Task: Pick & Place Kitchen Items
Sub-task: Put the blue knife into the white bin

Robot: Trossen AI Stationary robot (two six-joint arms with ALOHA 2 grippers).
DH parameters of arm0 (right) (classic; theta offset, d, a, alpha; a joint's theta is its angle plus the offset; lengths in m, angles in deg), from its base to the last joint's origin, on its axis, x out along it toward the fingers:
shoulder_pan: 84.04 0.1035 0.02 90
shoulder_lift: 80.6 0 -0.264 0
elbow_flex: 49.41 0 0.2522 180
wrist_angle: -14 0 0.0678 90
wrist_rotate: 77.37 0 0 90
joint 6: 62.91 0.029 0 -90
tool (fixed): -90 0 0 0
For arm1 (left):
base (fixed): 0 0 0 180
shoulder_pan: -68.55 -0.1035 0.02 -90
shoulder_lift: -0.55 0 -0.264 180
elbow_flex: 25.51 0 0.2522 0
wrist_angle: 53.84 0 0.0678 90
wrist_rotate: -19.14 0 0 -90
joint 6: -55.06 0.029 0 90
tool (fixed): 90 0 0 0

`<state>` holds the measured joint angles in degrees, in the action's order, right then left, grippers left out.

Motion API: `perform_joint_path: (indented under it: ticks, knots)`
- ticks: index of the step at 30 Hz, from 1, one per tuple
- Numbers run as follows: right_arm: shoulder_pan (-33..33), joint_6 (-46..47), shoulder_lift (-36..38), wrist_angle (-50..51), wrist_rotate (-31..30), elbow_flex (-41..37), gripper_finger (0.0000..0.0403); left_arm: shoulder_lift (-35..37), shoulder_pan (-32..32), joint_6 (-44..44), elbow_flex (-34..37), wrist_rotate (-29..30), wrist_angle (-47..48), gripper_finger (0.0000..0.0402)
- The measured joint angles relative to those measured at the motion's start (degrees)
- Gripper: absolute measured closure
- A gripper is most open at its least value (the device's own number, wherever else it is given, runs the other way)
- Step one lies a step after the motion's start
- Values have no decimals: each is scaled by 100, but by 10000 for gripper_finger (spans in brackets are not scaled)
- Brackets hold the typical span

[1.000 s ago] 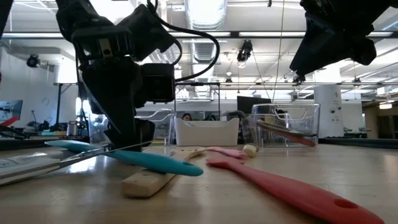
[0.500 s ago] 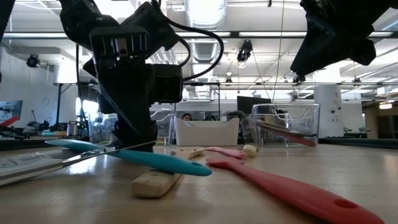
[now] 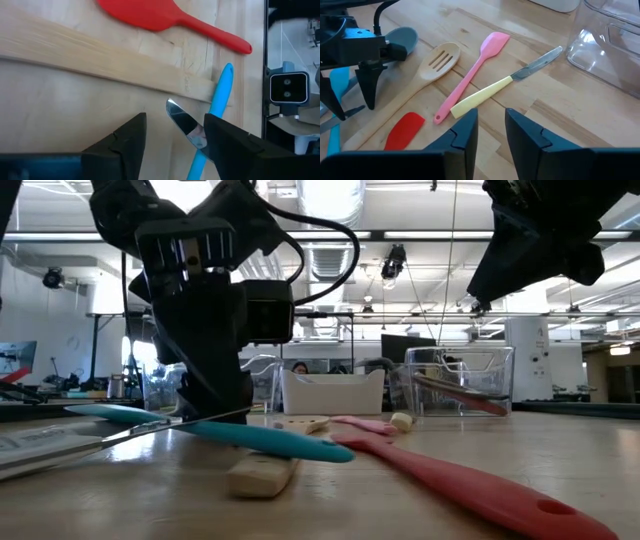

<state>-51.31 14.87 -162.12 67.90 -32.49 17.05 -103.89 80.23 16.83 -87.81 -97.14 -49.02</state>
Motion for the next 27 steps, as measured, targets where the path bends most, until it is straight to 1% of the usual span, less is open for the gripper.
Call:
perform_joint_path:
  ticks: [7, 15, 20, 27]
  knots:
    - [0, 0, 0, 0, 0, 0, 311, -2, 9, -47, 2, 46, -49, 250]
    - [0, -20, 0, 2, 0, 0, 325, -4, 11, -114, 9, 25, -226, 339]
    - [0, -20, 0, 2, 0, 0, 323, -12, -1, -61, 7, -295, -413, 389]
    - [0, -21, -2, 2, 2, -2, 314, -13, -76, 15, 9, -620, -444, 397]
